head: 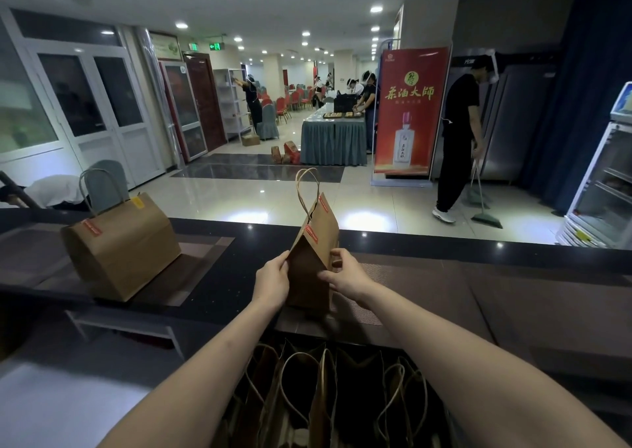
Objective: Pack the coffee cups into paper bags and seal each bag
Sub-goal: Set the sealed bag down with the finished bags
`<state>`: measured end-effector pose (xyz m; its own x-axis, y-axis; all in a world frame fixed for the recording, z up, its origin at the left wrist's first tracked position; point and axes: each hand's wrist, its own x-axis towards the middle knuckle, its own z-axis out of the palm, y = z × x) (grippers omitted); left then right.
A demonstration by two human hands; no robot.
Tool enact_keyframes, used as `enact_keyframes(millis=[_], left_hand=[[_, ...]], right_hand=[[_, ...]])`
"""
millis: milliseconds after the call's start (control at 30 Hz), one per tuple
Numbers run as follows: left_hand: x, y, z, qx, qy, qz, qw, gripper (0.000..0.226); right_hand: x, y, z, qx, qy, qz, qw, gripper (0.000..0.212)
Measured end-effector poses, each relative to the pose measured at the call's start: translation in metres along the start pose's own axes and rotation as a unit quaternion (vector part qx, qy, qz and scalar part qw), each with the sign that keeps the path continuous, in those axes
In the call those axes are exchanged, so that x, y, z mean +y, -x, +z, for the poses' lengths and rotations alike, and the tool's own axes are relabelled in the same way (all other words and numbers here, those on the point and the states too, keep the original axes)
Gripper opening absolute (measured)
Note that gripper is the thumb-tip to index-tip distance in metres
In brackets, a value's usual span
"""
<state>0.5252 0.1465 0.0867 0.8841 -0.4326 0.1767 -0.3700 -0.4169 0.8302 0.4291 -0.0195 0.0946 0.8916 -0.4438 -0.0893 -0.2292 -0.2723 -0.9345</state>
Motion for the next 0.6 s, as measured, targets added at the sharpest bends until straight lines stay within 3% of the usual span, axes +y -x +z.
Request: enact_keyframes(millis=[433,600], left_hand=[[0.004,0.003,-0.003,-0.004,-0.024,-0.028,0.999,0.041],[0.020,0.025,-0.009,0.041,-0.014,-0.047,0.998,0.047]], right_hand=[[-0.001,0.002,-0.003,-0.006,0.009,-0.004,1.000,0.074],[-0.003,0.012,-0.017,0.002,0.035,-0.025,0.999,0.071]])
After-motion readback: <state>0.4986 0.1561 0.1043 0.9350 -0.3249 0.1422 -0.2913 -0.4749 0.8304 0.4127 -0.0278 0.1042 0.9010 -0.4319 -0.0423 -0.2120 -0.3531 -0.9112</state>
